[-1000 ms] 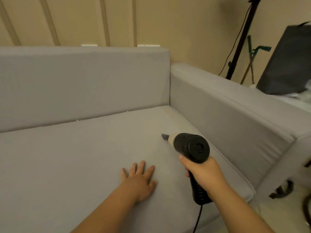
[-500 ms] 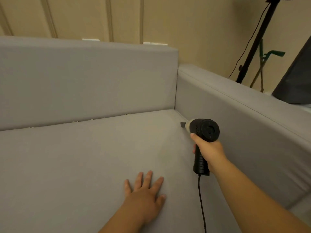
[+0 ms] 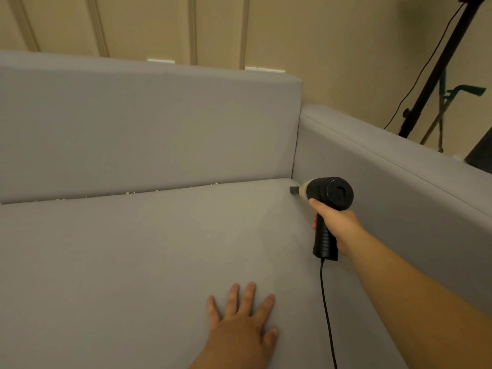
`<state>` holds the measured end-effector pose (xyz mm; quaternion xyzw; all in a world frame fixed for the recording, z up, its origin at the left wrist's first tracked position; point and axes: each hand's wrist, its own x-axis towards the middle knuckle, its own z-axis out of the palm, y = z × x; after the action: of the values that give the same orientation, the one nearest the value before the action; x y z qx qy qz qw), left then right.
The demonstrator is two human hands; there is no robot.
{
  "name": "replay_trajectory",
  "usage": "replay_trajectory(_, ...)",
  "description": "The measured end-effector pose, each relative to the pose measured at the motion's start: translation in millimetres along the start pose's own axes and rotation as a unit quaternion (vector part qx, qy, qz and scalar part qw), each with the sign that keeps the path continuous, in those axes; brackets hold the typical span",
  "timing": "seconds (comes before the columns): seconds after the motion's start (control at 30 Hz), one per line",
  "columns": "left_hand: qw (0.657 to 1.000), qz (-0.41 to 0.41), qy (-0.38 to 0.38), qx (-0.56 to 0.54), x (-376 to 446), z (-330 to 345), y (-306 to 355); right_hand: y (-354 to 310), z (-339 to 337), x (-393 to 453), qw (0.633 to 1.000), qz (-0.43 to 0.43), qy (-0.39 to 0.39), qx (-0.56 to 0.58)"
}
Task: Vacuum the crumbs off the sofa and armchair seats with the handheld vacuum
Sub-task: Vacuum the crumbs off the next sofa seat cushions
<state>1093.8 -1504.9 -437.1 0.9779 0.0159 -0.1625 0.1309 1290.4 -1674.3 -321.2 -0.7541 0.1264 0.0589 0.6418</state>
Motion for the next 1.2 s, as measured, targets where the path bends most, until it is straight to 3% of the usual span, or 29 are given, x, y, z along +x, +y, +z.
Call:
replay_trajectory(0.3,1.0,-0.007,-0.018,0.001,2,-3,0,5,20,6,1.0,0.008,0.003,0.004)
replay_trajectory(0.43,1.0,-0.007,-0.029,0.006,2,-8,2,22,13,-32,1.0,-0.01,0.026,-0.012)
replay_trajectory(0.63,1.0,-0.003,-0.027,0.007,-2,-10,1,36,-5,-106,1.0,0.008,-0.001,-0.006)
replay_trajectory(0.93,1.0,0.006,-0.021,0.022,-8,-7,1,70,-61,-164,0.994,-0.006,0.107,0.002)
replay_trajectory(1.2,0.999,0.006,-0.031,0.024,-8,-8,2,72,-69,-146,0.991,-0.005,0.127,0.044)
